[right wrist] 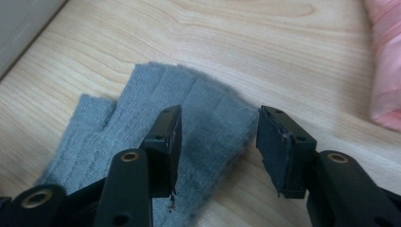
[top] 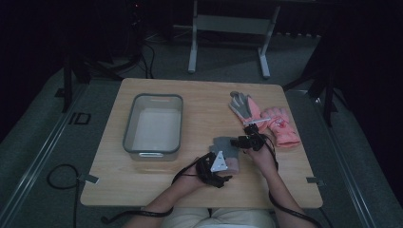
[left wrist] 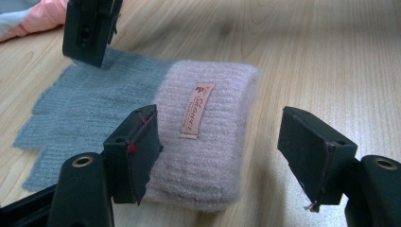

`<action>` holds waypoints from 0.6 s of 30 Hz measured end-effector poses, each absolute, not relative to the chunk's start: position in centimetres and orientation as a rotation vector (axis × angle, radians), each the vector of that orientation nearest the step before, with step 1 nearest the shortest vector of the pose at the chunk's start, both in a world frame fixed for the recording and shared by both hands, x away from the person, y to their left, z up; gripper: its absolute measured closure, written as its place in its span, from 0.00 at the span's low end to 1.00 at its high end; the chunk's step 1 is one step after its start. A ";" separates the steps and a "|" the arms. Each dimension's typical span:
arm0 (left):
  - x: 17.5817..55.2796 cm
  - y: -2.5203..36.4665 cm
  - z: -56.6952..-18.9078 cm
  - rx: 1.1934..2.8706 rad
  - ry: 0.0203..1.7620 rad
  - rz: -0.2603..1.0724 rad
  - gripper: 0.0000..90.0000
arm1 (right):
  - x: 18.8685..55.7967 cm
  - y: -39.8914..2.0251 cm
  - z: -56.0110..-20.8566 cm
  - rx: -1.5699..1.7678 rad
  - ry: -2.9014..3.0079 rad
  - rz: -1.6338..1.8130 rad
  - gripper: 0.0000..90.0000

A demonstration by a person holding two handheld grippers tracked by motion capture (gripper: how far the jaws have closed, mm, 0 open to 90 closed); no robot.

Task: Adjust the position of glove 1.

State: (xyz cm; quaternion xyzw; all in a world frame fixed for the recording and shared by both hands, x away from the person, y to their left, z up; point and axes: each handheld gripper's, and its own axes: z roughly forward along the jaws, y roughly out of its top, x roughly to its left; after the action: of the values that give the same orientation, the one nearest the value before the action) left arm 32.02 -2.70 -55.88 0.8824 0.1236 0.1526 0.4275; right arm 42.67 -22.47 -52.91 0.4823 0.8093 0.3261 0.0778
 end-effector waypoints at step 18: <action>32.6 -2.6 -56.4 2.279 0.182 0.510 0.54 | 43.2 -21.0 -54.3 1.569 2.463 1.020 0.64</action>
State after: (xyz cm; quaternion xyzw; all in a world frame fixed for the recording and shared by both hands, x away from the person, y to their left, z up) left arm 32.61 -2.65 -56.37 0.8962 0.0716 0.2006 0.3892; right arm 43.17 -21.04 -54.27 0.5071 0.7960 0.3296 0.0241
